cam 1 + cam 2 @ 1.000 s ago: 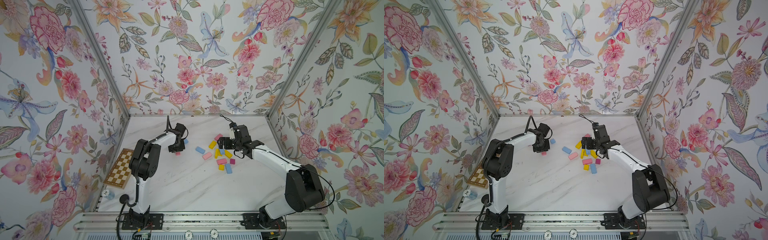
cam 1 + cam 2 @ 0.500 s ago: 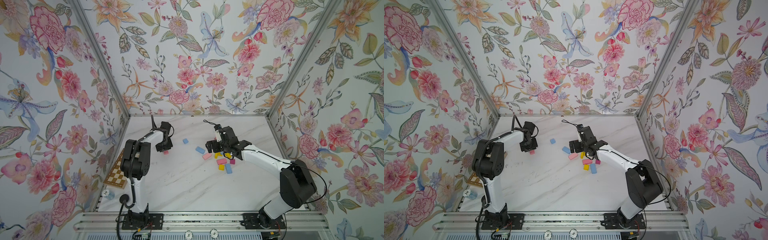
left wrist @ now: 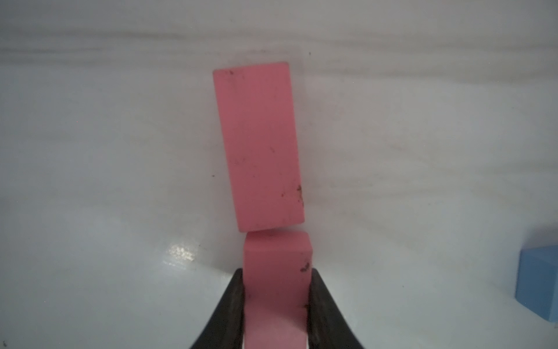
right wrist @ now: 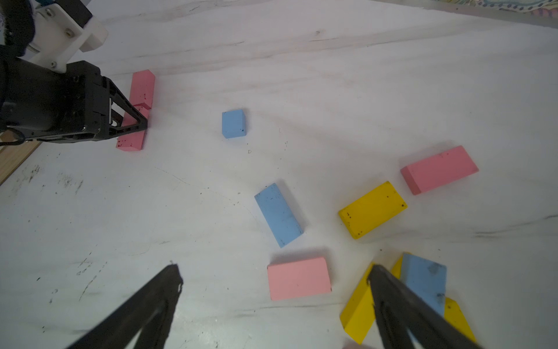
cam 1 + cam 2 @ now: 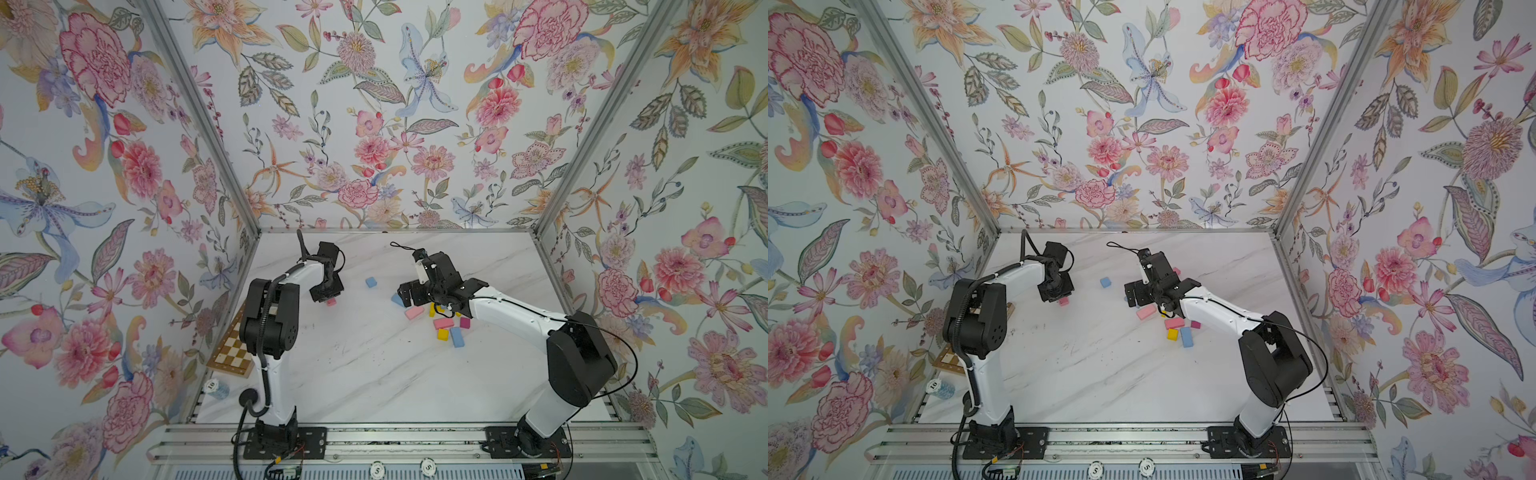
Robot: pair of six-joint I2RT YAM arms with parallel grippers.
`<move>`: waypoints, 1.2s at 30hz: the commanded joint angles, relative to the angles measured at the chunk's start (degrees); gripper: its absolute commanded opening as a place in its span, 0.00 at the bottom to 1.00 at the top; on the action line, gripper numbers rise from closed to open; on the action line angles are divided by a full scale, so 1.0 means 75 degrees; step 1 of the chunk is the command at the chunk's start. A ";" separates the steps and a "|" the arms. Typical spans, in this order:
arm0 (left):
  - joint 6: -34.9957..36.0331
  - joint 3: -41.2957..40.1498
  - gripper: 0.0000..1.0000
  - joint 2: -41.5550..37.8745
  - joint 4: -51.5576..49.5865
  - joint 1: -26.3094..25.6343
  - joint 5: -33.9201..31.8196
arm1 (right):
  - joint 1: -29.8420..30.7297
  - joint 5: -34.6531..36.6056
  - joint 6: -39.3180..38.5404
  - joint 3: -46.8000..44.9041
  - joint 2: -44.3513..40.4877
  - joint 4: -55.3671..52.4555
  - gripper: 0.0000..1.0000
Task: Assemble the letter v with building blocks
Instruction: Assemble the building block at the center of the board.
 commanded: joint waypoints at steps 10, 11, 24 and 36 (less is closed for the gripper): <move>-0.0359 -0.0258 0.27 0.0263 0.0216 0.0132 0.0192 | 0.0060 0.0163 -0.0074 0.0058 0.0046 0.0005 0.99; -0.0380 -0.0270 0.27 0.0278 0.0242 0.0139 0.0198 | 0.0052 0.0160 -0.0083 0.0053 0.0036 0.0003 0.99; -0.0445 -0.0293 0.36 0.0306 0.0332 0.0164 0.0311 | 0.0052 0.0186 -0.0080 -0.0031 -0.0018 0.0041 0.99; -0.0434 -0.0353 0.37 0.0330 0.0313 0.0190 0.0228 | 0.0034 0.0234 -0.0100 -0.0120 -0.0085 0.0067 0.99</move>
